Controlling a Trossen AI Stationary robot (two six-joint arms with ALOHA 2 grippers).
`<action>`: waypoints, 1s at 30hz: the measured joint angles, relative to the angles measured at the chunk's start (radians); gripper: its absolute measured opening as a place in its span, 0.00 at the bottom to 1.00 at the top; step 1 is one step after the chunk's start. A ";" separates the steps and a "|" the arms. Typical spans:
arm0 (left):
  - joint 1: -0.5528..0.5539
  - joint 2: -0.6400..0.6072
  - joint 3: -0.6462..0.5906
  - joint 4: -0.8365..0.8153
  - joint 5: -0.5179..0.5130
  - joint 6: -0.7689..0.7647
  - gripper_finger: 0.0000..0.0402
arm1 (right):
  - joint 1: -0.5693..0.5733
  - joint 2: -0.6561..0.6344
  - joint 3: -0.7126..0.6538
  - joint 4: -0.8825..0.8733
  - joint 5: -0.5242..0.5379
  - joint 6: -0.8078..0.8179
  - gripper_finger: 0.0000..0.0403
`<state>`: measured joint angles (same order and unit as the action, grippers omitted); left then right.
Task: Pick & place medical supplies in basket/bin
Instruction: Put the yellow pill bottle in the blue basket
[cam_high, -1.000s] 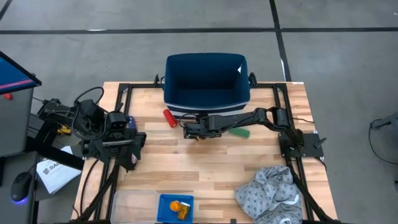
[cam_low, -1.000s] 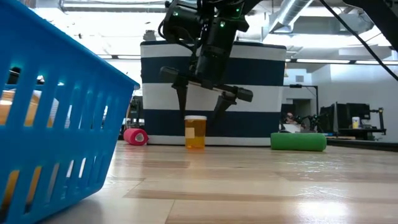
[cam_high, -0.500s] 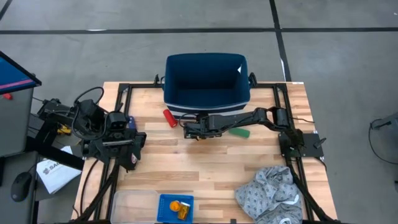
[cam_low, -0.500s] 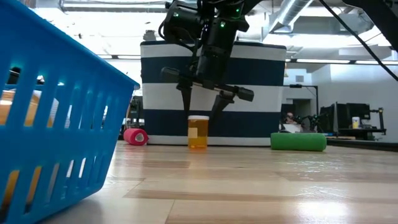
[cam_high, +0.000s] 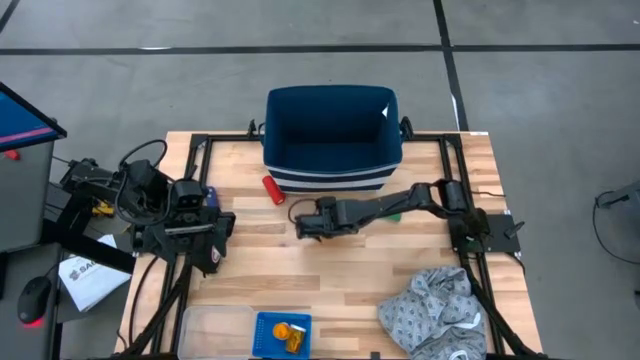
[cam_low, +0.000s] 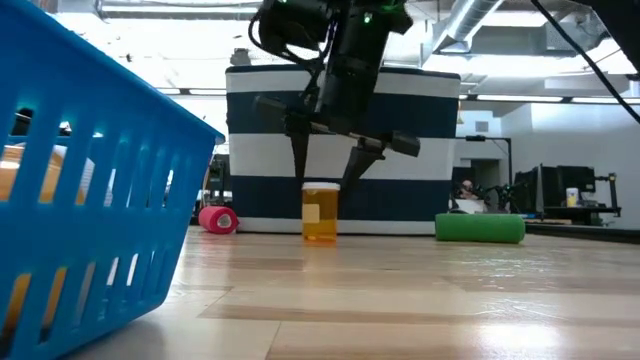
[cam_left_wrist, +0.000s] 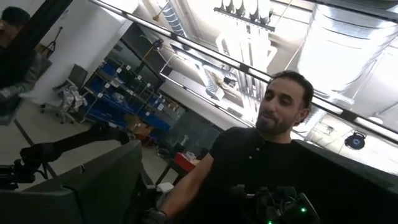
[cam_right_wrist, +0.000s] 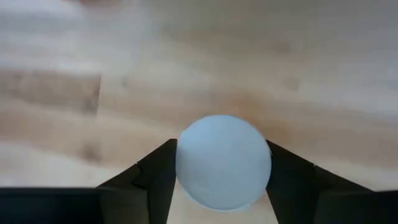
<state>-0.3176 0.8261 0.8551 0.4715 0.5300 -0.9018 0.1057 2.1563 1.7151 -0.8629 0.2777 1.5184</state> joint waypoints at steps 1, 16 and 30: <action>0.000 0.000 0.000 0.000 -0.002 0.000 1.00 | 0.013 0.000 0.009 -0.008 -0.007 0.012 0.50; -0.008 0.026 0.000 0.001 -0.006 0.000 1.00 | 0.230 0.001 0.311 -0.179 0.064 0.136 0.51; -0.054 0.034 0.000 0.000 -0.010 -0.015 1.00 | 0.453 0.008 0.343 -0.027 0.064 0.372 0.51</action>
<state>-0.3719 0.8597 0.8551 0.4717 0.5196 -0.9165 0.5585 2.1642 2.0583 -0.8900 0.3413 1.8906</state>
